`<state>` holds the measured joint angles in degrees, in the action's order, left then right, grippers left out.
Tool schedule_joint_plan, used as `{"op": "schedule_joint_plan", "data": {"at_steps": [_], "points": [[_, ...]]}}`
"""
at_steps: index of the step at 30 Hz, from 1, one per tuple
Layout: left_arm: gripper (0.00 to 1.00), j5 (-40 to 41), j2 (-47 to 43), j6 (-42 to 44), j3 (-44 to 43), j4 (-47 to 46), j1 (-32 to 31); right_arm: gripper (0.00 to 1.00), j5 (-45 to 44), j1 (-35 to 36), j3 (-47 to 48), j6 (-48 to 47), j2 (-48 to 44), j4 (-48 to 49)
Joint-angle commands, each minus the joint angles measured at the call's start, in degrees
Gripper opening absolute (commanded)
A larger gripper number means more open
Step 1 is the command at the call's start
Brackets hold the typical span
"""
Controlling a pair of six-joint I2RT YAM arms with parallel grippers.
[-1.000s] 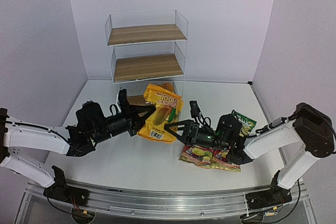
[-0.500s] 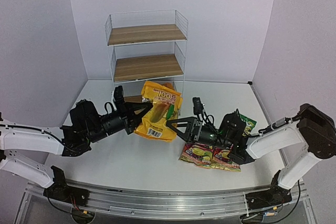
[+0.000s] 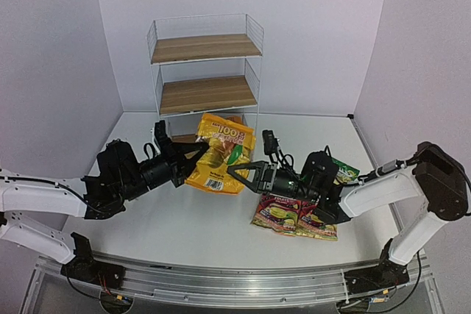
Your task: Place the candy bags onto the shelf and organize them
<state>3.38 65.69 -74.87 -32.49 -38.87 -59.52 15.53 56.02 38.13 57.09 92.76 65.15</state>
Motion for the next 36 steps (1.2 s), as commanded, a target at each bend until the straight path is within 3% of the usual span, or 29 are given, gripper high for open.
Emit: {"op": "schedule_joint_plan", "data": {"at_steps": [1,3,4,6,9,10,17,23,28,36], "points": [[0.0,4.5,-5.8,2.1,-1.0,2.7,-0.4,0.0,-0.7,0.4,0.5,1.6,-2.8,2.8],[0.05,6.4,-7.4,3.6,-1.6,7.2,-0.4,0.0,-0.6,0.4,0.3,1.4,-3.2,1.3],[0.15,7.3,-8.1,4.3,-2.2,9.6,-0.4,0.0,-0.4,0.4,0.6,1.0,-3.2,-0.4],[0.39,8.8,-9.3,6.4,-4.2,16.0,-0.4,0.0,-0.3,0.4,1.7,-0.1,-3.5,-6.7],[0.88,12.3,-11.5,8.5,-7.6,27.4,-0.4,0.0,-2.3,0.4,4.3,-3.5,-4.4,-19.7],[0.97,13.8,-12.3,8.7,-8.5,31.8,-0.4,0.0,-2.9,0.4,4.7,-4.7,-4.5,-23.1],[1.0,27.2,-18.1,6.1,-14.5,64.8,-0.4,0.0,-1.4,0.4,11.3,-15.8,0.1,-38.0],[1.0,33.6,-20.4,1.2,-14.6,81.8,-0.4,0.0,-3.6,0.3,20.5,-23.0,7.5,-41.7],[1.0,34.6,-23.8,-2.5,-12.5,89.0,-0.4,0.0,-4.9,0.0,30.6,-29.2,14.3,-44.5],[1.0,33.8,-33.5,-2.7,-8.4,90.3,-0.3,0.0,-4.6,-3.4,42.0,-33.4,23.8,-45.2]]}}
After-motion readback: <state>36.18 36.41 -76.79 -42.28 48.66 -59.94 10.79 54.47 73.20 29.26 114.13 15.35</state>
